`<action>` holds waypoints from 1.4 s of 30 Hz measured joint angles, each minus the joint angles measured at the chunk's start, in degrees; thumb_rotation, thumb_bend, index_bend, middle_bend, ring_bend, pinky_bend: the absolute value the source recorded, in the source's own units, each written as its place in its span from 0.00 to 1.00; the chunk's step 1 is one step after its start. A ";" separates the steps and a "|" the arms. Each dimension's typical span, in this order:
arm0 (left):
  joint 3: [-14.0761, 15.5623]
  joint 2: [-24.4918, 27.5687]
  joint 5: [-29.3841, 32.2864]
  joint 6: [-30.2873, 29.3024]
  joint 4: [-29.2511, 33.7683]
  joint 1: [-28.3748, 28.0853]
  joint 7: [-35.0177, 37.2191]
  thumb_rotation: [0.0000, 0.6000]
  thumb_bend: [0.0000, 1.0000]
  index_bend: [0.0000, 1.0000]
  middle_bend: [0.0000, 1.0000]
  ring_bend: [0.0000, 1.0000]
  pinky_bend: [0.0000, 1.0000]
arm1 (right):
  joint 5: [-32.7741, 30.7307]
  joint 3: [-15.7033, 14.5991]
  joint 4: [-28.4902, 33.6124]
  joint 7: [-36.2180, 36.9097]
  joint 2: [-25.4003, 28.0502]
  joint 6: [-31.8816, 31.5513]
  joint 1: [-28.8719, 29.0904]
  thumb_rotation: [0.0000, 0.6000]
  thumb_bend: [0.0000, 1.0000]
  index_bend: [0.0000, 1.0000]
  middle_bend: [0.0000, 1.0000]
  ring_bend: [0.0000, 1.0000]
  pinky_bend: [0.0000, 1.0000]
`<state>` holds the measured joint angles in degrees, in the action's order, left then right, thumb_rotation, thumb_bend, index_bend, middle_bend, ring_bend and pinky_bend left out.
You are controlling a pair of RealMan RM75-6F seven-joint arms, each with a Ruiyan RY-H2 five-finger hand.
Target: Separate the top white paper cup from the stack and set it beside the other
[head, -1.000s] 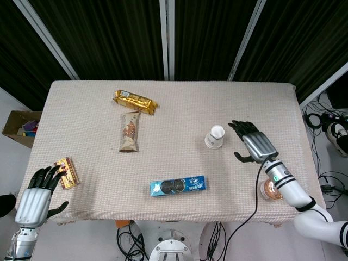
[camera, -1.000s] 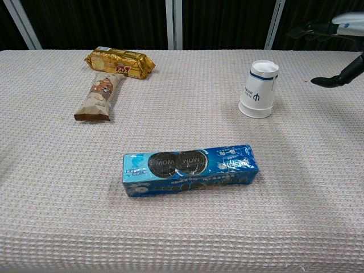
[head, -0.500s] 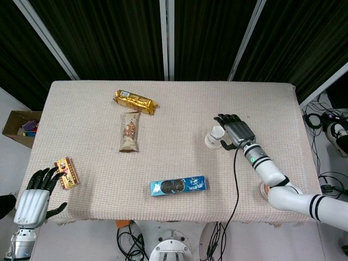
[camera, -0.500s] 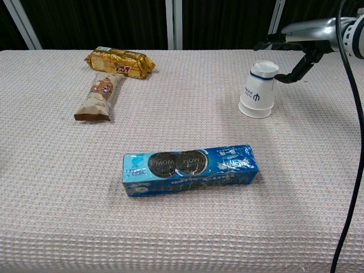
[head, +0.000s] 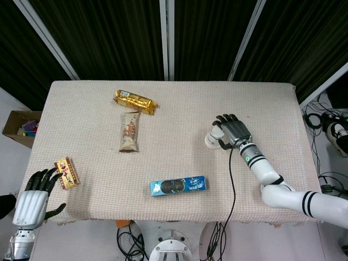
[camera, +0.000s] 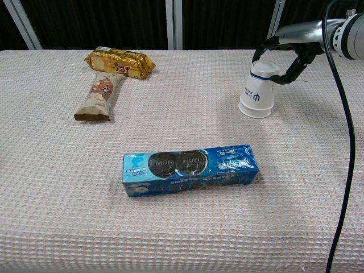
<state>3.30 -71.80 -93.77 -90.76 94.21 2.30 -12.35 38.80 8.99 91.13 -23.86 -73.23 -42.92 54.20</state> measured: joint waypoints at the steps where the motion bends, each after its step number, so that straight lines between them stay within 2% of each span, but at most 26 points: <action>1: -0.01 -0.03 0.00 0.02 -0.01 -0.01 -0.02 1.00 0.13 0.20 0.10 0.09 0.12 | -0.17 -0.08 0.02 -0.04 0.03 -0.11 0.12 1.00 0.41 0.24 0.11 0.00 0.00; 10: 0.01 0.10 -0.10 -0.08 0.15 0.09 -0.23 1.00 0.13 0.20 0.10 0.09 0.12 | -0.20 -0.55 1.08 0.15 0.88 -1.73 0.51 1.00 0.42 0.28 0.13 0.00 0.00; 16: 0.05 0.30 -0.30 -0.27 0.50 0.20 -0.52 1.00 0.13 0.20 0.10 0.09 0.12 | 0.99 -0.37 4.18 0.51 3.30 -3.52 0.03 1.00 0.43 0.29 0.14 0.00 0.00; 22: 0.03 0.53 -0.56 -0.40 0.75 0.20 -0.59 1.00 0.13 0.20 0.10 0.09 0.12 | 4.17 0.97 11.81 1.76 9.25 -6.75 -1.44 1.00 0.43 0.30 0.14 0.00 0.00; 28: -0.07 0.27 -0.82 -0.14 0.62 -0.07 -0.52 1.00 0.13 0.20 0.10 0.09 0.12 | 9.42 3.99 20.03 4.34 15.59 -11.12 -3.35 1.00 0.43 0.30 0.15 0.00 0.00; 31: -0.07 0.03 -0.86 -0.13 0.41 -0.08 -0.33 1.00 0.13 0.20 0.10 0.09 0.12 | 9.51 4.45 19.85 4.51 14.63 -10.60 -2.76 1.00 0.43 0.30 0.15 0.00 0.00; 34: -0.01 -0.15 -0.59 -0.15 -0.03 0.08 0.09 1.00 0.13 0.20 0.10 0.09 0.12 | 8.21 4.11 17.67 3.92 11.46 -8.81 -1.25 1.00 0.43 0.30 0.14 0.00 0.00; 42: 0.16 -0.61 0.89 -0.05 -2.19 0.76 2.23 1.00 0.13 0.20 0.10 0.09 0.12 | 2.91 2.44 5.36 1.61 -0.35 -4.94 3.49 1.00 0.43 0.30 0.14 0.00 0.00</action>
<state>3.46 -72.40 -92.88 -90.81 92.02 3.06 -10.12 41.71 11.43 96.49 -22.25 -73.58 -47.85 57.69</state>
